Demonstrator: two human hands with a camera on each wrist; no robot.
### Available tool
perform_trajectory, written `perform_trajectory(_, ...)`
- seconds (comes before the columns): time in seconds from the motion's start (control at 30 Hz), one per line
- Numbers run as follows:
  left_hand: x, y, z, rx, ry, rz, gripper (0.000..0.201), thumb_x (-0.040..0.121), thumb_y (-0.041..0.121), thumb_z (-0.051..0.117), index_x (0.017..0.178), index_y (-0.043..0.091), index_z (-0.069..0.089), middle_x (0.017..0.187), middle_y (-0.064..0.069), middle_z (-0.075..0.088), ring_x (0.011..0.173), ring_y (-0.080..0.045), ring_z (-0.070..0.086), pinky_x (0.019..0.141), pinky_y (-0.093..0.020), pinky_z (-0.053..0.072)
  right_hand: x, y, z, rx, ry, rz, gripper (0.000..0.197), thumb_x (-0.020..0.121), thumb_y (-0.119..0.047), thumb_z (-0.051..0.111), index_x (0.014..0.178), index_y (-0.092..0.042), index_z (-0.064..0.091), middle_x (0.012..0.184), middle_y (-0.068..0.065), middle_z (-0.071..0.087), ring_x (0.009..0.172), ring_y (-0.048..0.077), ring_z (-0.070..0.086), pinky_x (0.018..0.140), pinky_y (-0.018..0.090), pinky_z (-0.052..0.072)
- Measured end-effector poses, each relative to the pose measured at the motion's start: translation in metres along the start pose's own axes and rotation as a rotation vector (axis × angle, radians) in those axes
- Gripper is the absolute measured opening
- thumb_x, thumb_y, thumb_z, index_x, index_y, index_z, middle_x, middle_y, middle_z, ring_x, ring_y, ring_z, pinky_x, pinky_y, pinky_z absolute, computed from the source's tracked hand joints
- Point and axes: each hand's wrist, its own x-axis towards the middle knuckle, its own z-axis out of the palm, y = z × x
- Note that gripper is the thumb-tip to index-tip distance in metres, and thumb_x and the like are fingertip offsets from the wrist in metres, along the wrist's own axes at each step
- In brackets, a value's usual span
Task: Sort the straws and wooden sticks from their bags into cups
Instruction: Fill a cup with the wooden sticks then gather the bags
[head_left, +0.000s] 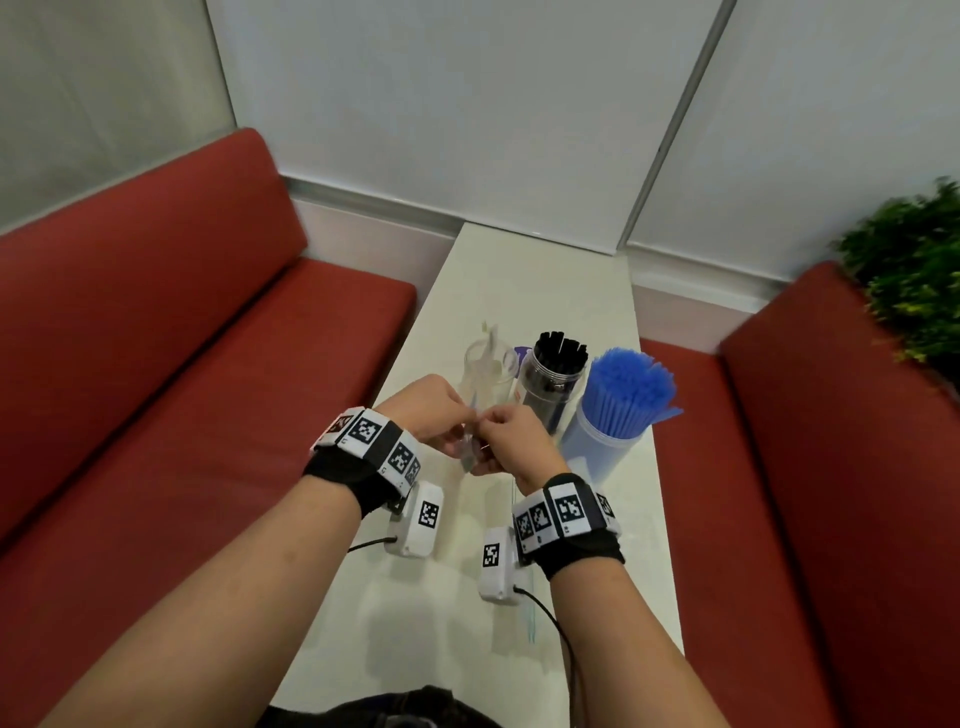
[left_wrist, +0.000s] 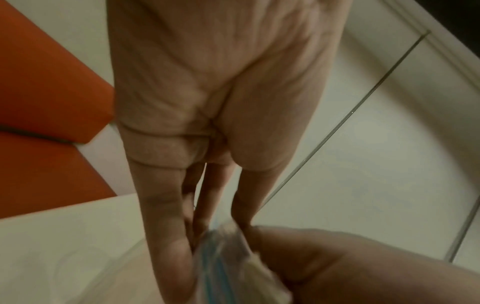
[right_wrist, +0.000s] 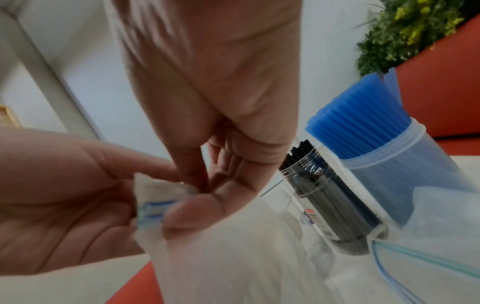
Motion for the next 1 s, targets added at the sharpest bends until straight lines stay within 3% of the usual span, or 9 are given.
perform_trajectory(0.23, 0.009, -0.012, -0.002, -0.1, 0.112, 0.005, 0.016, 0.085, 0.0, 0.055, 0.079, -0.007, 0.067, 0.067, -0.02, 0.071, 0.063, -0.034, 0.073, 0.072, -0.044, 0.062, 0.005, 0.016, -0.003, 0.211, 0.161, 0.062, 0.024, 0.099, 0.001, 0.047, 0.077, -0.008, 0.054, 0.058, 0.008, 0.054, 0.044, 0.017, 0.057, 0.048, 0.027, 0.054)
perform_trajectory(0.37, 0.009, -0.027, -0.015, -0.685, 0.163, -0.137, 0.011, 0.089, -0.01, 0.048, 0.087, -0.012, 0.059, 0.078, -0.023, 0.063, 0.068, -0.034, 0.07, 0.062, -0.038, 0.062, 0.01, 0.031, -0.026, 0.405, 0.285, 0.145, 0.016, 0.098, 0.002, 0.049, 0.084, -0.003, 0.053, 0.064, 0.008, 0.048, 0.048, 0.021, 0.062, 0.054, 0.028, 0.059)
perform_trajectory(0.5, 0.007, -0.031, 0.003, -1.182, 0.088, -0.297, 0.033, 0.086, -0.018, 0.024, 0.083, -0.002, 0.053, 0.073, -0.015, 0.058, 0.067, -0.022, 0.056, 0.066, -0.031, 0.055, 0.011, 0.042, -0.021, 0.148, 0.167, 0.287, 0.019, 0.093, 0.001, 0.06, 0.109, -0.004, 0.051, 0.095, 0.014, 0.058, 0.069, 0.021, 0.064, 0.06, 0.03, 0.063)
perform_trajectory(0.57, 0.006, -0.031, 0.012, -1.118, 0.037, -0.317, 0.033, 0.083, -0.012, 0.025, 0.08, 0.007, 0.051, 0.058, -0.003, 0.044, 0.047, -0.011, 0.039, 0.045, -0.019, 0.036, 0.012, 0.044, -0.013, -0.116, 0.122, 0.265, 0.043, 0.088, -0.002, 0.065, 0.124, -0.013, 0.043, 0.117, 0.014, 0.053, 0.095, 0.026, 0.062, 0.07, 0.033, 0.061)
perform_trajectory(0.63, 0.004, -0.033, 0.019, -0.907, -0.063, -0.277, 0.026, 0.084, 0.0, 0.033, 0.085, 0.016, 0.053, 0.058, 0.002, 0.029, 0.043, -0.01, 0.024, 0.045, -0.019, 0.021, 0.019, 0.043, -0.004, -0.297, 0.171, 0.099, 0.059, 0.087, -0.005, 0.069, 0.137, -0.016, 0.04, 0.127, 0.01, 0.045, 0.113, 0.027, 0.056, 0.086, 0.037, 0.056)
perform_trajectory(0.7, 0.006, -0.036, 0.023, -0.715, -0.099, -0.24, 0.017, 0.09, 0.013, 0.051, 0.1, 0.022, 0.061, 0.056, 0.004, 0.027, 0.042, -0.01, 0.022, 0.045, -0.019, 0.018, 0.03, 0.04, 0.005, -0.354, 0.256, -0.034, 0.048, 0.093, -0.004, 0.064, 0.137, -0.011, 0.048, 0.119, 0.01, 0.053, 0.105, 0.024, 0.058, 0.088, 0.034, 0.053)
perform_trajectory(0.8, 0.015, -0.043, 0.01, -0.55, 0.151, -0.155, 0.013, 0.095, 0.022, 0.06, 0.095, 0.01, 0.068, 0.048, 0.006, 0.041, 0.033, -0.008, 0.035, 0.036, -0.014, 0.027, 0.042, 0.039, -0.001, 0.154, 0.404, 0.049, 0.02, 0.102, 0.007, 0.046, 0.113, 0.001, 0.062, 0.086, 0.012, 0.06, 0.066, 0.022, 0.058, 0.059, 0.029, 0.054)
perform_trajectory(0.9, 0.024, -0.062, -0.021, -1.044, 0.31, -0.266, 0.026, 0.103, 0.019, 0.047, 0.082, 0.007, 0.056, 0.063, -0.006, 0.05, 0.056, -0.014, 0.053, 0.064, -0.028, 0.055, 0.044, 0.05, -0.027, 0.725, 0.466, 0.206, 0.02, 0.101, 0.014, 0.041, 0.109, 0.008, 0.058, 0.078, 0.013, 0.057, 0.064, 0.019, 0.056, 0.055, 0.028, 0.056)
perform_trajectory(1.0, 0.03, -0.078, -0.027, -1.539, 0.197, -0.381, 0.03, 0.106, 0.021, 0.039, 0.106, -0.003, 0.056, 0.11, -0.024, 0.061, 0.114, -0.032, 0.056, 0.101, -0.048, 0.045, 0.042, 0.059, -0.027, 1.125, 0.329, 0.38, 0.022, 0.103, 0.007, 0.041, 0.093, -0.005, 0.056, 0.058, 0.004, 0.048, 0.045, 0.011, 0.045, 0.036, 0.02, 0.045)
